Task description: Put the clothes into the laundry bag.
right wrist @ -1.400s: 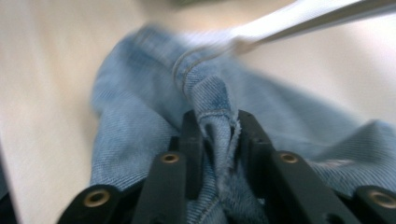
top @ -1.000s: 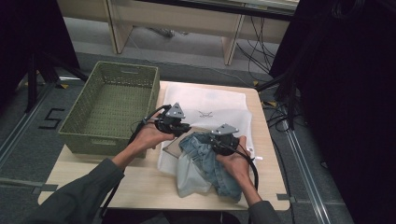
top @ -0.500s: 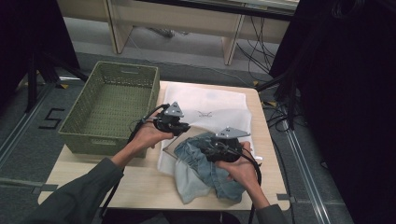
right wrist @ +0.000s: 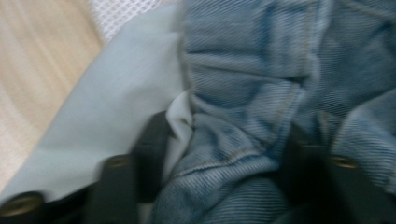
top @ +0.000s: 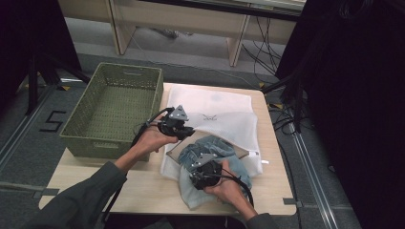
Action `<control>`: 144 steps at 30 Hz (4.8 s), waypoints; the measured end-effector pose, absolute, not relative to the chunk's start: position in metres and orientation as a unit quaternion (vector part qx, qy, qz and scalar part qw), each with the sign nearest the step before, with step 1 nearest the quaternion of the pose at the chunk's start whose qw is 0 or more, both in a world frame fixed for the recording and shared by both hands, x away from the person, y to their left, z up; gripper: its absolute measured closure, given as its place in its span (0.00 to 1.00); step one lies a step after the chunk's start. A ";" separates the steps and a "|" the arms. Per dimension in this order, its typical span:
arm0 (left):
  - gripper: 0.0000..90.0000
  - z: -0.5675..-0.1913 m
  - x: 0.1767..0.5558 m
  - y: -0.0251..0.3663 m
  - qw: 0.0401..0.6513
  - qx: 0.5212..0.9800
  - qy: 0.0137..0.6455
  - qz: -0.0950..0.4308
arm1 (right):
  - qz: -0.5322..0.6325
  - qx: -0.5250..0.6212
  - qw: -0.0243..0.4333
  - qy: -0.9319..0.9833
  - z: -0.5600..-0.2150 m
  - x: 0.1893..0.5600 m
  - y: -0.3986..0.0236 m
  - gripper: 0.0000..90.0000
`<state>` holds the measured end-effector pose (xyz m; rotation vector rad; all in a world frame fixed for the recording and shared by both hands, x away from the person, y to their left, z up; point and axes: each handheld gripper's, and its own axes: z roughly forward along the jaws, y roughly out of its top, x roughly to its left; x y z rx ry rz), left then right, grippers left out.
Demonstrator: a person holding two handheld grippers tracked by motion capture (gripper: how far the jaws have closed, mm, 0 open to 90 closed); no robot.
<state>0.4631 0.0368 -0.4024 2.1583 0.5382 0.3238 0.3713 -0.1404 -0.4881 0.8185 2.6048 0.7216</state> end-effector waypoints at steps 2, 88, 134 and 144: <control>0.94 -0.403 0.462 0.036 0.435 0.864 0.222 0.127 | 0.252 0.284 0.167 0.910 -0.481 0.373 -0.142 0.70; 0.93 -0.399 0.459 0.036 0.439 0.865 0.214 0.115 | 0.315 0.482 0.178 0.798 -0.460 0.442 -0.216 0.50; 0.95 -0.402 0.456 0.037 0.430 0.872 0.206 0.111 | 0.380 0.470 0.157 0.781 -0.474 0.453 -0.218 0.88; 0.95 -0.387 0.427 0.040 0.454 0.867 0.182 0.094 | 0.400 0.467 0.101 0.782 -0.454 0.411 -0.224 0.87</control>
